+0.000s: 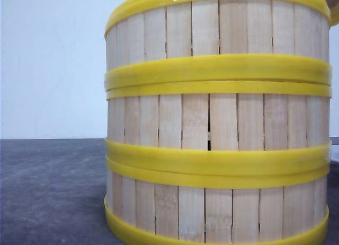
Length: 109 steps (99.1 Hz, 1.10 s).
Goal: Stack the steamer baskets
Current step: 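Lift the lid with the right gripper and lower it onto the stack top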
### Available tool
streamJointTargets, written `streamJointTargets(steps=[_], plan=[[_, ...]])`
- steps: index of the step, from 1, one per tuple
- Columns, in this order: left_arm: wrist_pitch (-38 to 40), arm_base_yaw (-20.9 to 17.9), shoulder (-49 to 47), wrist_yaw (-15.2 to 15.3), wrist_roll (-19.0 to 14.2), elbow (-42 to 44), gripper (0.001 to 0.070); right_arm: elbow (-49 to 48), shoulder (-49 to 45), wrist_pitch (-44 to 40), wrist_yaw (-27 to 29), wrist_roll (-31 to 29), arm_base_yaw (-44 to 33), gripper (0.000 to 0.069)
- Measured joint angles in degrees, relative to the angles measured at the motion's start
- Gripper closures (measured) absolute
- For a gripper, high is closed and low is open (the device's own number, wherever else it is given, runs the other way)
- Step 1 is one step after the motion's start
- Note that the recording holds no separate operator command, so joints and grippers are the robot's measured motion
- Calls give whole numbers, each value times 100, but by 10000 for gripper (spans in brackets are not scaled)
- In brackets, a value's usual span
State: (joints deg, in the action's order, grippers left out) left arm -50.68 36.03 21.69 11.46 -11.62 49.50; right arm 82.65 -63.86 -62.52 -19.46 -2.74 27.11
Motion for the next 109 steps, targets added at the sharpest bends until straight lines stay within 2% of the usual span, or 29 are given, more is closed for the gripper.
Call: streamJointTargets(steps=[47,109], plan=[[-4,0,0,0,-66,0,441,0,-420,-179,9,0,455,636],[-7,0,0,0,-66,0,441,0,-881,151,61,-4,1010,636]])
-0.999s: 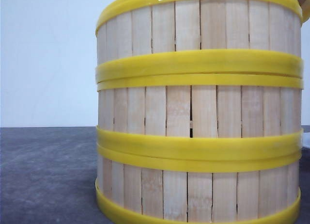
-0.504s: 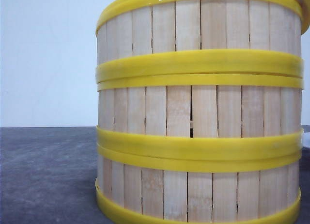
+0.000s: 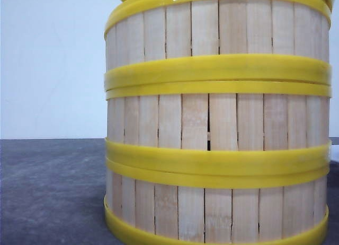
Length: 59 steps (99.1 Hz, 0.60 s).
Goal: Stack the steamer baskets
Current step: 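Lift the lid with the right gripper and lower it onto the stack top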
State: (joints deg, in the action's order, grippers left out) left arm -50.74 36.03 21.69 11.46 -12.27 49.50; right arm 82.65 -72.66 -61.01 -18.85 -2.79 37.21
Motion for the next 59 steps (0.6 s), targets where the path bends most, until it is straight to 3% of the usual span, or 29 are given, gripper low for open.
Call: streamJointTargets(steps=[59], plan=[[0,0,0,0,0,0,441,0,-380,39,105,2,256,639]])
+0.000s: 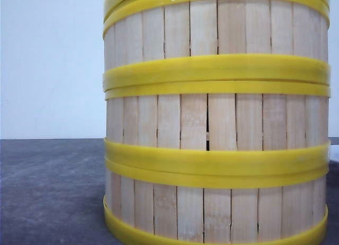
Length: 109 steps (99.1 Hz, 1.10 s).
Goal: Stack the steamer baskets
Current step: 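Lift the lid with the right gripper and lower it onto the stack top, then open the right gripper and raise it away from the lidded stack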
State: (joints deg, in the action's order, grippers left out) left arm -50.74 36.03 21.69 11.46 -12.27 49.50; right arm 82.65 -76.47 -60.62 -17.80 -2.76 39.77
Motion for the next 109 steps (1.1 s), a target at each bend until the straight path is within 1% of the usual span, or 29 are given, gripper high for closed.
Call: streamJointTargets(steps=[17,21,29,33,39,47,53,61,73,88,96,109], plan=[[0,0,0,0,0,0,441,0,-9,4,2,0,4,631],[-2,0,0,0,0,0,441,0,-9,7,-2,0,4,604],[-2,0,0,0,0,0,441,0,-9,17,-66,-2,33,509],[0,0,0,0,0,0,441,0,-9,22,-87,-2,44,473],[-2,0,0,0,0,0,441,2,-2,35,-94,-2,50,446],[-2,0,0,0,0,0,441,2,31,142,31,-2,52,433],[0,0,0,0,0,0,441,26,116,173,317,-2,52,429],[-2,0,0,0,0,0,441,164,343,177,852,-4,52,428],[-2,0,0,0,-2,0,441,402,957,264,1888,-81,52,428],[2,0,0,0,-2,0,441,413,1814,122,3016,-404,70,428],[22,0,0,0,-2,0,441,400,2194,50,3425,-597,127,428],[26,0,0,0,-2,0,441,131,2776,-219,3923,-885,229,428]])
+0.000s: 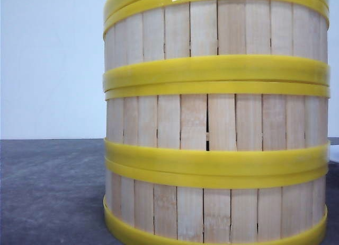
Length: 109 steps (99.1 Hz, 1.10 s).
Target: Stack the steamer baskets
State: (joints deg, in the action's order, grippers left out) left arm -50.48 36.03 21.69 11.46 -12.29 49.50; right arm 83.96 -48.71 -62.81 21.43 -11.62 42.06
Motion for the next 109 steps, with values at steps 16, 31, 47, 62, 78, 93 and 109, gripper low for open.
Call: streamJointTargets(steps=[16,31,47,62,78,93,109], plan=[[-2,0,0,0,-2,0,441,-767,789,-168,254,-413,4,428],[0,0,0,0,-26,0,441,-1556,1405,-164,256,-741,17,428],[0,0,0,0,-48,0,586,-1779,1602,-155,256,-885,22,560],[4,0,0,0,-59,0,681,-1779,1593,-101,254,-914,22,671],[4,0,0,0,-59,0,683,-1779,1596,-98,256,-955,22,682],[4,0,0,0,-59,0,683,-1779,1596,-98,256,-968,22,682],[4,0,0,0,-59,0,683,-1779,1596,-98,256,-968,22,682]])
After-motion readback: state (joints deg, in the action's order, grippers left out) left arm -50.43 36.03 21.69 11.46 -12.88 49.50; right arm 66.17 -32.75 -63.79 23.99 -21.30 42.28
